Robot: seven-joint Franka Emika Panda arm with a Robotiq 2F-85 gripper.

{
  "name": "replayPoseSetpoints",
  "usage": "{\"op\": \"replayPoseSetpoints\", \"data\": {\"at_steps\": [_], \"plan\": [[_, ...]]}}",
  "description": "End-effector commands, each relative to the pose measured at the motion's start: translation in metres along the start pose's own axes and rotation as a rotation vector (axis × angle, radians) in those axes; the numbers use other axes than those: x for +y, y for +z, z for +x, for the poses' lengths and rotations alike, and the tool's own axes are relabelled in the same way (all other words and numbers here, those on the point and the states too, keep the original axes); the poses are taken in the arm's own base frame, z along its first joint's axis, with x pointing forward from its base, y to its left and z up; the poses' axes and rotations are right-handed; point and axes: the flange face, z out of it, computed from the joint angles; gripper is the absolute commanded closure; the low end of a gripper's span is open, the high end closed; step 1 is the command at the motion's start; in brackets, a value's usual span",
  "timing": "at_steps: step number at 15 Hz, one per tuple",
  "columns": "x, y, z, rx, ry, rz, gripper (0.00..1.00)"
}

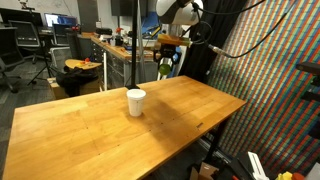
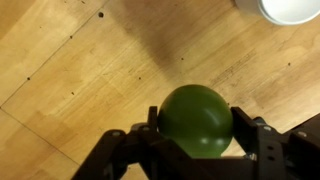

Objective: Put the pear in the cup

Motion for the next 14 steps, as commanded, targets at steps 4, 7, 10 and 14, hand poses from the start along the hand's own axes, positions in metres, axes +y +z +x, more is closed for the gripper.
{"op": "replayPoseSetpoints", "data": {"at_steps": [4, 7, 10, 14], "plan": [[-0.032, -0.04, -0.094, 0.068, -0.215, -0.013, 0.52], [-0.045, -0.044, -0.129, 0.069, -0.29, -0.014, 0.52], [-0.056, -0.042, -0.153, 0.058, -0.359, -0.008, 0.52], [-0.075, -0.027, -0.168, 0.045, -0.401, -0.009, 0.52]]}}
